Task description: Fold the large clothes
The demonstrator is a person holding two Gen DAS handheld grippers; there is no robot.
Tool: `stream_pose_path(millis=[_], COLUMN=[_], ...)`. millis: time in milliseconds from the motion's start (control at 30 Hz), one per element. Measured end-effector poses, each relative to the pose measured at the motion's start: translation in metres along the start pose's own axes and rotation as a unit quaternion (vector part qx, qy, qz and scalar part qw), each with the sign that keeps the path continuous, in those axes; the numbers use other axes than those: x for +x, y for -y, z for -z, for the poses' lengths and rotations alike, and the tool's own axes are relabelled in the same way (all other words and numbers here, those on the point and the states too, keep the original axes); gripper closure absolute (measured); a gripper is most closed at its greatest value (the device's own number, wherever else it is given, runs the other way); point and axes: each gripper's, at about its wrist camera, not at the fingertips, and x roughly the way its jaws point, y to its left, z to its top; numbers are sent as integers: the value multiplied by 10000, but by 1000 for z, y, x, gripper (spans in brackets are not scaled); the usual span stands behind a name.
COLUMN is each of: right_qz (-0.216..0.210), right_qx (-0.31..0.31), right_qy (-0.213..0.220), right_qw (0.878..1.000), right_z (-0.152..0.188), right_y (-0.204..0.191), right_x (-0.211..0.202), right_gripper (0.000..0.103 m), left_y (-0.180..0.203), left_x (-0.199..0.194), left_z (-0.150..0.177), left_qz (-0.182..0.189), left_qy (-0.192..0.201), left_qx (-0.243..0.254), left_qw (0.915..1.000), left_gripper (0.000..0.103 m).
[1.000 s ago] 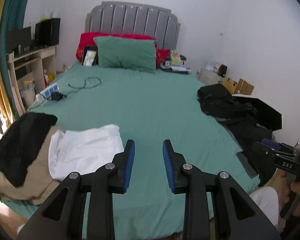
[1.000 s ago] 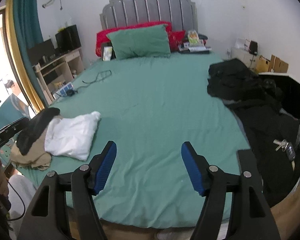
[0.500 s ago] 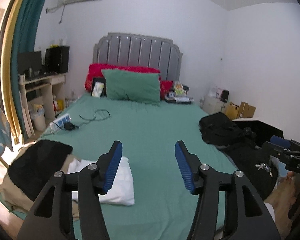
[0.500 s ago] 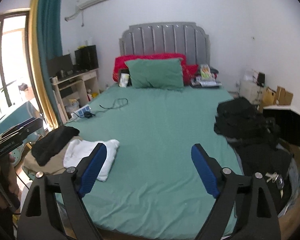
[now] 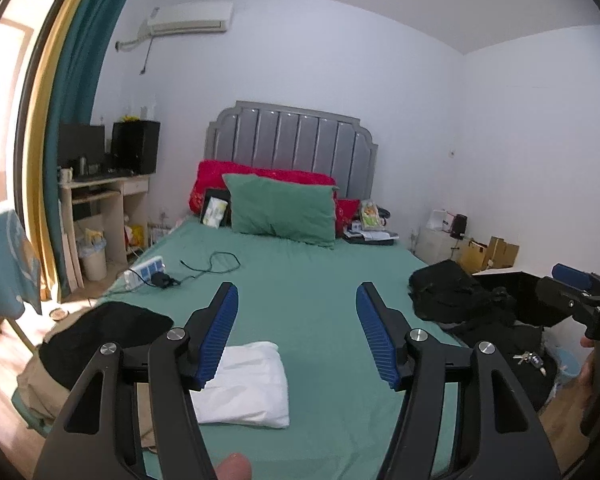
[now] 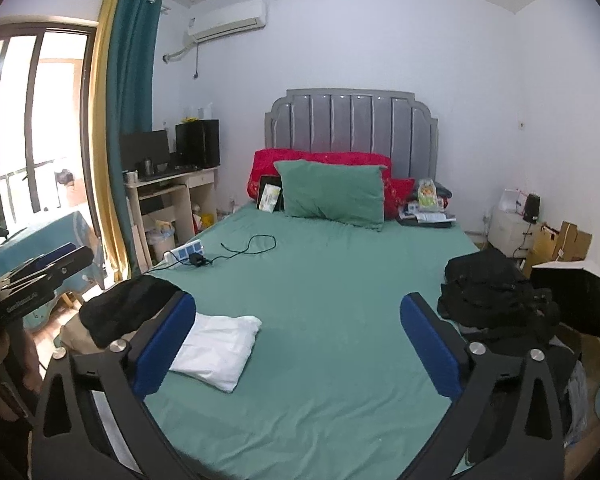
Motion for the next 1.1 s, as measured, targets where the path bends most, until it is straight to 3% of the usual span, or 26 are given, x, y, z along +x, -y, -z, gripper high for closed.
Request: stream_pose_path(millis=[167, 400, 600, 1100], right_qz=[-189, -431, -421, -410], right_qx=[19, -79, -39, 110], right_qy=[-102, -93, -325, -493], right_qw=[9998, 9990, 9986, 9979], right_z=[7, 19, 26, 34], right_y=[-8, -17, -17, -6], right_x=[14, 32, 49, 61], right_gripper=[1, 1, 1, 1], left_y=[-5, -14, -11, -9], left_x=[0, 15, 25, 39], left_z=[7, 17, 26, 34], left_qz=[-36, -179, -10, -214], left_qy=[44, -195, -332, -492], left_qx=[-16, -43, -62, -131], left_qw=[10000, 9996, 9994, 9985], left_gripper=[19, 18, 18, 18])
